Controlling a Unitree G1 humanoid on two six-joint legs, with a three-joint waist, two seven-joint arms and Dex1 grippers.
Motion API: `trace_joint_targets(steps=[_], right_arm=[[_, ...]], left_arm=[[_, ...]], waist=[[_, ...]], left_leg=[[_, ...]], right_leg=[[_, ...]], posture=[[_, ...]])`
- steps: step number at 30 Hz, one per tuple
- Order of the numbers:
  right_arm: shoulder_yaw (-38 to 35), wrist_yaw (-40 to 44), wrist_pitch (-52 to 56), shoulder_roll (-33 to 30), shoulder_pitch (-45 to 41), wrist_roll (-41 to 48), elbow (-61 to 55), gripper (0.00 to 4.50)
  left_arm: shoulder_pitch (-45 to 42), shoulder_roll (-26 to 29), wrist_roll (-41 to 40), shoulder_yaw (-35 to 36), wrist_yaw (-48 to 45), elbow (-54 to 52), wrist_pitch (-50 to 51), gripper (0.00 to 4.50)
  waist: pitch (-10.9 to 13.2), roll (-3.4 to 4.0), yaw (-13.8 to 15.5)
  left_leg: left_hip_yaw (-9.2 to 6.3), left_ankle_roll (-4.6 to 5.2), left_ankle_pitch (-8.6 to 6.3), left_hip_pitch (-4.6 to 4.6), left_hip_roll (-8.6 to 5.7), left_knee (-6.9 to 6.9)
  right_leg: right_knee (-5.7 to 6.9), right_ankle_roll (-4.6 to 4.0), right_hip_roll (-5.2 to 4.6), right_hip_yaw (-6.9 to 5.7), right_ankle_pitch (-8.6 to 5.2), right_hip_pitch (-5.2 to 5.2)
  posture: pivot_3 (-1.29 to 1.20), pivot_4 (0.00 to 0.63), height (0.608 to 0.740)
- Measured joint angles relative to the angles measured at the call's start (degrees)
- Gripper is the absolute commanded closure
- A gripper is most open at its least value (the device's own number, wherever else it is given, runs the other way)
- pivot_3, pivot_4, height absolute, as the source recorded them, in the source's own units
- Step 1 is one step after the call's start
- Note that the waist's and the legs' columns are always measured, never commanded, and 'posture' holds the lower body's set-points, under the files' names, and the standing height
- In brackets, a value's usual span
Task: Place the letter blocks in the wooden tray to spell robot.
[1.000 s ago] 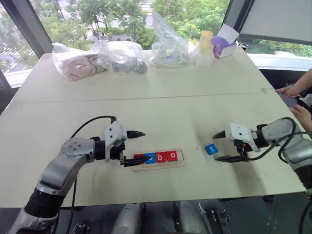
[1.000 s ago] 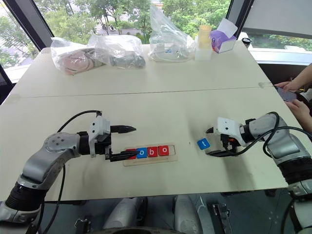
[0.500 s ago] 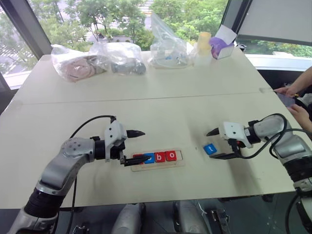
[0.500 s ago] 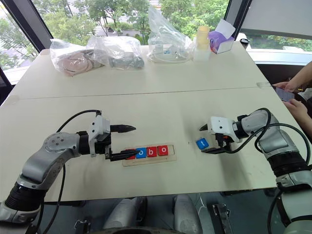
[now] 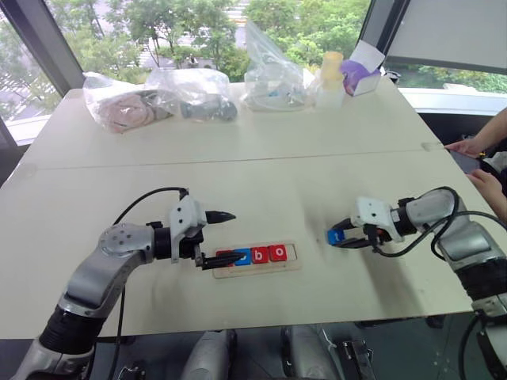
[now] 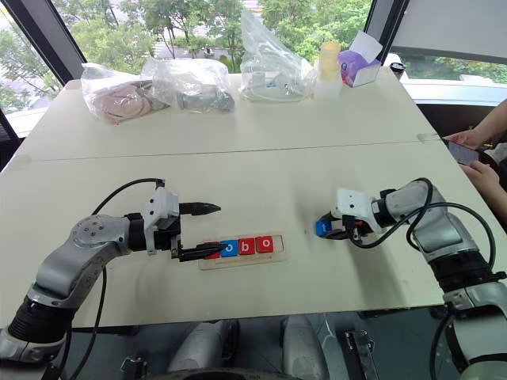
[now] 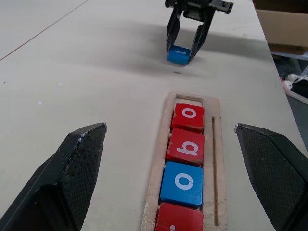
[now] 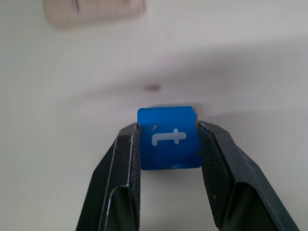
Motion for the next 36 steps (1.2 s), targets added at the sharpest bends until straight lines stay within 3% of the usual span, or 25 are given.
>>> trace_joint_targets(steps=[4,9,18,25,36], right_arm=[[-0.5,-1.6,10.2,0.0,0.7,3.3,-12.0,3.37],[1.8,-3.3,16.6,0.3,1.4,3.4,-18.3,3.37],[5.9,-6.0,19.3,3.2,1.0,2.6,-18.2,3.37],[7.7,-7.4,18.4,5.0,0.3,1.0,-16.8,3.37],[9.3,-8.1,18.1,6.6,-0.4,0.5,-16.8,3.37]], left_arm=[[0.0,0.0,0.0,0.0,-0.1,0.0,0.0,0.00],[-0.5,-0.1,0.0,0.0,-0.2,0.0,0.0,0.00],[-0.3,0.1,-1.0,0.0,-1.5,-0.5,0.0,0.00],[2.6,3.4,-1.2,-0.1,-6.4,-1.9,-2.5,0.00],[2.4,3.3,-1.2,-0.1,-5.6,-1.9,-2.5,0.00]], waist=[[0.0,0.00,0.2],[0.0,-0.01,0.3],[0.0,-0.01,0.1],[0.0,-0.02,0.2],[0.0,-0.02,0.1]], left_leg=[[-0.05,0.00,-0.01,-0.02,-0.01,0.00],[-0.05,0.00,-0.01,-0.05,-0.02,0.01],[-0.06,0.00,-0.01,-0.04,0.00,-0.01],[-0.06,0.00,-0.01,-0.05,-0.01,-0.01],[-0.09,0.00,-0.01,-0.05,0.00,-0.03]], right_leg=[[-0.05,-0.05,-0.02,-0.02,-0.03,0.02],[-0.07,-0.14,-0.05,-0.04,-0.09,0.03],[-0.06,-0.09,-0.02,-0.05,-0.06,0.00],[-0.07,-0.18,-0.03,-0.05,-0.11,0.01],[-0.08,-0.16,-0.01,-0.07,-0.10,0.00]], posture=[[0.00,0.150,0.740],[0.00,0.150,0.740],[0.00,0.150,0.740],[0.00,0.150,0.740],[0.00,0.150,0.740]])
